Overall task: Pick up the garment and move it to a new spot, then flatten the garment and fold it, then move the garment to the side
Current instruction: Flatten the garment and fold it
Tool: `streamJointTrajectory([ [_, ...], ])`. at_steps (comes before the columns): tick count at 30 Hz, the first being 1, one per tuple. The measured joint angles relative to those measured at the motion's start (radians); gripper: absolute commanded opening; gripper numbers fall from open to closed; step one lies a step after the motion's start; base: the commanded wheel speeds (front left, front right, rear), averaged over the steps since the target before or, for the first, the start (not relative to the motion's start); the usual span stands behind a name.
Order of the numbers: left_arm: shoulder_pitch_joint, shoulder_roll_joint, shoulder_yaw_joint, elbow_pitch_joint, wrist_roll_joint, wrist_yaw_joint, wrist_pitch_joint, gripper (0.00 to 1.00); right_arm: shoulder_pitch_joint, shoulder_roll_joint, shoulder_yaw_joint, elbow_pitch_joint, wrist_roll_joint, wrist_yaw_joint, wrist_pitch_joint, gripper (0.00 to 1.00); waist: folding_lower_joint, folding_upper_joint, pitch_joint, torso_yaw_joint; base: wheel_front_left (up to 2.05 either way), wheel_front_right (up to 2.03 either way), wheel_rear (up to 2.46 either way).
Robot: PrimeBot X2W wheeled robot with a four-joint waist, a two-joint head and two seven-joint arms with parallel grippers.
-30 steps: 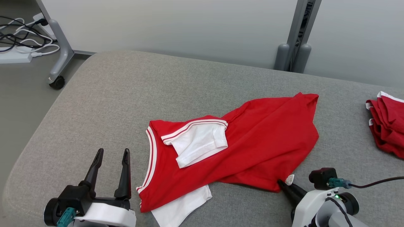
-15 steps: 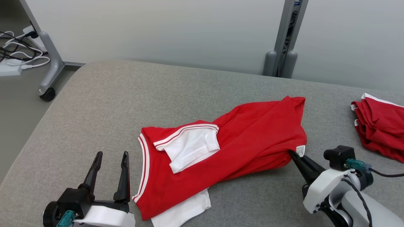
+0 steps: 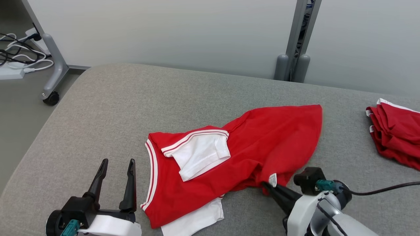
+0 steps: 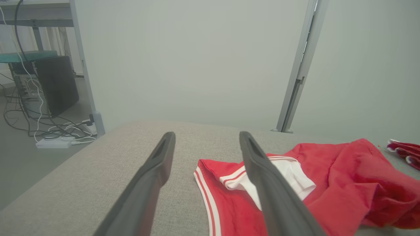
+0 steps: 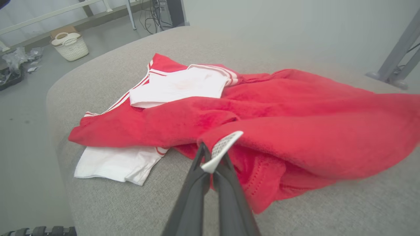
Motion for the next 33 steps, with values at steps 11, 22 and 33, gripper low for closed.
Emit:
streamJointTrajectory([
  [11,-0.001,0.0,0.008,-0.001,0.003,0.0,0.0,1.0,0.022,0.016,-0.001,0.055,0.045,0.0,-0.044,1.0,0.0,0.0,0.009,0.001,0.0,0.0,0.0],
  [22,-0.001,0.0,0.006,-0.005,0.002,0.0,0.0,1.0,0.028,-0.09,-0.088,-0.008,0.113,0.0,-0.094,1.0,0.0,0.0,0.018,-0.029,0.0,0.0,0.0],
  [33,-0.003,0.0,0.006,-0.009,0.002,0.0,0.0,1.0,0.076,-0.081,-0.121,0.011,0.087,0.0,-0.02,1.0,0.0,0.0,0.026,-0.024,0.0,0.0,0.0],
])
